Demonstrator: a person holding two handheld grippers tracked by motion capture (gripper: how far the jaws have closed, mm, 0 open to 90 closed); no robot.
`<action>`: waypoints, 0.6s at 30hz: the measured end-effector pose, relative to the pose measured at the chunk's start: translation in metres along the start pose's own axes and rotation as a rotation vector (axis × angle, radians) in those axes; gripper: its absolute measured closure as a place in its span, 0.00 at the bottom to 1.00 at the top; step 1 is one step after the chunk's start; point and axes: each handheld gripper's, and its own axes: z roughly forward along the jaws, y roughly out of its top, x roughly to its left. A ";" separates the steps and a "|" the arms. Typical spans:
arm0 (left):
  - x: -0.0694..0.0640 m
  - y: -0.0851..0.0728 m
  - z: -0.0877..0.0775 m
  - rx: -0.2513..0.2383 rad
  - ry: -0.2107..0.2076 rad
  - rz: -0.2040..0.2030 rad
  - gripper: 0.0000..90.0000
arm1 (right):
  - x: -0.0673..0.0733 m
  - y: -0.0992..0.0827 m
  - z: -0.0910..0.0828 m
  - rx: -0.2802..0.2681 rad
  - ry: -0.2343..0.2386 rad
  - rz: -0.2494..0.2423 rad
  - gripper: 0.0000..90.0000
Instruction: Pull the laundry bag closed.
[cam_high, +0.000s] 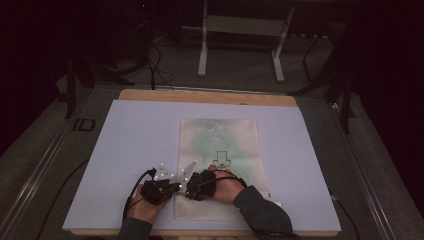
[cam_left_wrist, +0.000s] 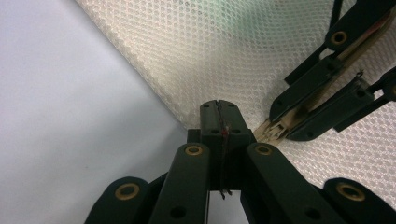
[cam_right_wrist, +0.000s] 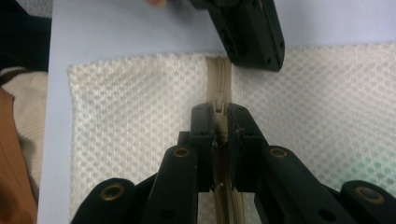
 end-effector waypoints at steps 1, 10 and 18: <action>0.000 0.000 0.000 -0.001 -0.001 -0.001 0.99 | 0.000 -0.001 -0.001 0.004 -0.002 0.000 0.92; 0.000 -0.001 -0.003 -0.020 -0.008 -0.047 0.99 | 0.000 -0.003 -0.001 -0.002 -0.004 0.007 0.91; -0.011 -0.003 -0.009 -0.025 -0.075 -0.003 0.99 | -0.001 -0.004 0.000 -0.009 -0.006 -0.001 0.91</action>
